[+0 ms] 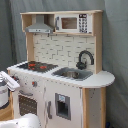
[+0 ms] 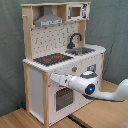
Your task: Play with the kitchen
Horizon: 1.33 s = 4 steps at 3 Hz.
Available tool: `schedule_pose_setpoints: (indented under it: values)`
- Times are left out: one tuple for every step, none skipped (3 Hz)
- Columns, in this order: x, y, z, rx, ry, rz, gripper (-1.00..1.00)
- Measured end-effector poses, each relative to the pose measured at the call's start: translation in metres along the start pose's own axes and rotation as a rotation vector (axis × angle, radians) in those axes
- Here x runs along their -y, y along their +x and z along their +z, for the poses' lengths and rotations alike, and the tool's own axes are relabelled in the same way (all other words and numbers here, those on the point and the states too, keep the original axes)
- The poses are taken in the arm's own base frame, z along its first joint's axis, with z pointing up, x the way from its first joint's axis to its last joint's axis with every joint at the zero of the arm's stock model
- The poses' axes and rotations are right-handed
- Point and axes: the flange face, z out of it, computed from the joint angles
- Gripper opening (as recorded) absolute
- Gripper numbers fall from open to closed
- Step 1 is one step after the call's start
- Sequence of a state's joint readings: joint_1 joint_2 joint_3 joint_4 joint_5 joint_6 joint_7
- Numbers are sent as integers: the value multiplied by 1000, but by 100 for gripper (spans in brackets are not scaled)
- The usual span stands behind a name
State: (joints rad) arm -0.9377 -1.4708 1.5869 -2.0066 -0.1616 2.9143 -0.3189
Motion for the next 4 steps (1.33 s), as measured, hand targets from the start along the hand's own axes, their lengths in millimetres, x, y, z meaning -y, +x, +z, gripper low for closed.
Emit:
schedule_pose_setpoints:
  values:
    - [0, 0, 0, -2, 5, 121, -100]
    - [-2, -1, 0, -4, 16, 263, -100]
    - [-4, -2, 0, -9, 38, 400, -100]
    - [-4, -4, 0, -25, 50, 533, -100]
